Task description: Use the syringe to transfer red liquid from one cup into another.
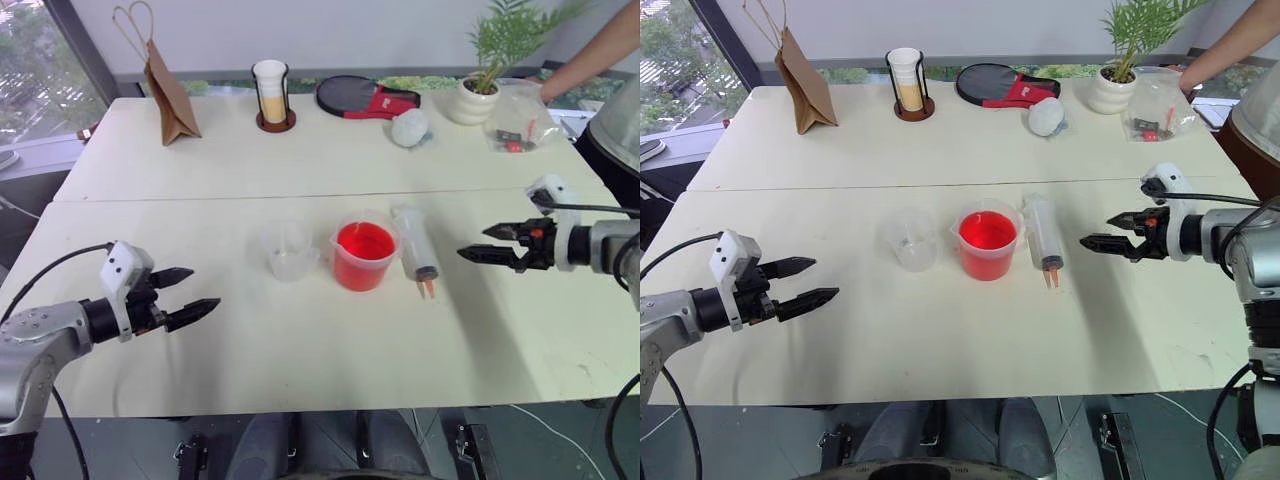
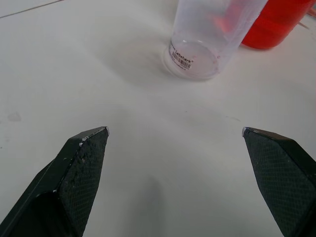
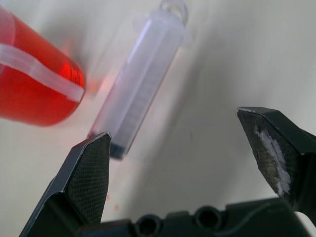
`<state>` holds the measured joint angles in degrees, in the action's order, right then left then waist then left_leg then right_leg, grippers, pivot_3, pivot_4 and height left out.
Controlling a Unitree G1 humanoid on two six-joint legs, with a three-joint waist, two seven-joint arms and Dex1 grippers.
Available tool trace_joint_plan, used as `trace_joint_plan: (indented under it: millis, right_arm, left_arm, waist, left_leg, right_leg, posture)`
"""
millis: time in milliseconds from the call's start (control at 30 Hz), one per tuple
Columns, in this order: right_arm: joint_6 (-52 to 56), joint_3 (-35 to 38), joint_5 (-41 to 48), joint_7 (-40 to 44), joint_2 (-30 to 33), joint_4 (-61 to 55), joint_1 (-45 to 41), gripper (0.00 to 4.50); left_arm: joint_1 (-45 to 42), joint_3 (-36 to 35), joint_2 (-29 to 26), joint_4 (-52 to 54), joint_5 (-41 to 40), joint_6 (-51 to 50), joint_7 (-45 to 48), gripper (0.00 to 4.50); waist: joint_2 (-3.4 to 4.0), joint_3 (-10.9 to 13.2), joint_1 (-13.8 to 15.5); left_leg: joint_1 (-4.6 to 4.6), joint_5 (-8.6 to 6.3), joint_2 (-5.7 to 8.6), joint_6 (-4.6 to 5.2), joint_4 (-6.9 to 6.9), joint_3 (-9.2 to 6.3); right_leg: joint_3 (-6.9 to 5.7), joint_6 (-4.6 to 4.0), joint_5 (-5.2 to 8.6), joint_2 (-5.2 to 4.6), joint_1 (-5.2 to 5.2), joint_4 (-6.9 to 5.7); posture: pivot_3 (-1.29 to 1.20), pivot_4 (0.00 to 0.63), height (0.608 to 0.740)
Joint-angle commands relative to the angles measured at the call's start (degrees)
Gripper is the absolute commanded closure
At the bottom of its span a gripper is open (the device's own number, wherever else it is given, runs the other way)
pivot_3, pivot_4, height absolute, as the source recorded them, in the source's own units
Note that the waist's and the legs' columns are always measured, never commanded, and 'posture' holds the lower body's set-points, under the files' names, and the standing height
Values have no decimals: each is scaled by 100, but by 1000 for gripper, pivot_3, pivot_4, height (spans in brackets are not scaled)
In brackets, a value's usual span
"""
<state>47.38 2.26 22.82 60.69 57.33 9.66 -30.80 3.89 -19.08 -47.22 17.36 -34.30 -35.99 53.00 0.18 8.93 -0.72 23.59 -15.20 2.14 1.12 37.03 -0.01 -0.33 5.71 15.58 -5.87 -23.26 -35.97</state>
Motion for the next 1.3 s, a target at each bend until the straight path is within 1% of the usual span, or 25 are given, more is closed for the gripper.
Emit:
trace_joint_plan:
  millis: [33, 133, 200, 367, 533, 667, 767, 900, 967, 1067, 1200, 1300]
  right_arm:
    - [-290, -7, -167, 14, 21, 92, -165, 31]
    - [-473, -39, -270, -1, -22, 195, -206, 31]
    - [-815, -26, -392, -71, -47, 143, -151, 31]
    - [-805, -94, -499, -29, -31, 307, -224, 31]
    - [49, -346, -538, -24, 13, 492, -561, 31]
    - [620, -656, -667, 22, 57, 724, -1223, 31]
    - [943, -882, -719, 134, 34, 793, -1710, 31]
    - [1528, -1266, -656, 343, -195, 833, -2282, 31]
    - [1962, -1495, -636, 359, -427, 980, -2633, 31]
    - [2299, -2012, -716, 529, -707, 1252, -2994, 31]
    - [2277, -2372, -955, 487, -1250, 2182, -3617, 31]
    - [2100, -2647, -1182, 565, -1590, 2844, -3964, 31]
  left_arm:
    - [-83, -169, -70, 86, -24, 52, -50, 13]
    - [-105, -167, -54, 63, -28, 91, -64, 13]
    - [-92, -165, -70, 63, -20, 106, -59, 13]
    - [-117, -111, -54, 72, -25, 90, -83, 13]
    - [-217, -71, -103, 11, 7, 91, -62, 13]
    - [-346, -123, -279, -59, -59, 18, 135, 13]
    - [-605, -55, -502, -245, -31, 24, 331, 13]
    - [-1194, 243, -931, -449, 9, -65, 707, 13]
    - [-1479, 434, -1209, -471, -32, -140, 1032, 13]
    - [-1850, 698, -1530, -545, -41, -137, 1501, 13]
    - [-2316, 948, -1436, -746, 117, 65, 1543, 13]
    - [-2472, 967, -1268, -632, 46, -6, 1444, 13]
  waist:
    - [0, 0, 6]
    - [0, 0, 3]
    - [0, 0, 1]
    - [0, 0, 1]
    - [0, 0, 0]
    - [5, 4, -16]
    - [10, 7, -19]
    - [10, 7, -14]
    - [10, 7, -25]
    - [12, 8, -36]
    - [13, 9, -46]
    - [12, 9, -40]
  left_leg:
    - [0, 0, 0, 0, 0, 0]
    - [0, 0, 0, 0, 1, 0]
    - [0, 0, 0, 0, 0, 0]
    - [0, 0, 0, 0, 0, 1]
    - [0, 0, 0, 0, 2, 1]
    - [0, 0, 0, 0, 1, 2]
    - [2, 1, 0, -2, -3, 2]
    - [5, 1, 0, -3, -4, 2]
    - [8, 1, 1, -3, -3, 2]
    - [18, 1, 1, -4, -4, 3]
    - [36, 5, 2, -9, -3, 4]
    - [84, 24, 4, -38, 5, 5]
  right_leg:
    - [0, 0, 0, 0, 1, 0]
    - [0, 0, 0, 0, 1, 0]
    - [0, 0, 0, 0, 0, 0]
    - [0, 1, 0, 0, 0, -1]
    - [0, 0, 0, 0, 0, -1]
    - [0, 0, 0, 0, -4, -1]
    - [0, -1, 0, 0, -11, -5]
    - [0, -1, 0, 0, -11, -3]
    - [0, 0, 0, 0, -13, -1]
    - [0, 1, -1, 0, -26, -5]
    - [-1, 21, -12, 2, -46, -11]
    - [-1, 25, -15, 5, -96, -26]
  posture:
    - [0, 150, 740]
    - [0, 150, 740]
    - [0, 150, 740]
    - [0, 150, 740]
    - [0, 150, 740]
    - [0, 150, 740]
    - [0, 150, 740]
    - [0, 150, 740]
    - [0, 150, 740]
    - [0, 150, 740]
    - [0, 150, 740]
    - [0, 150, 740]
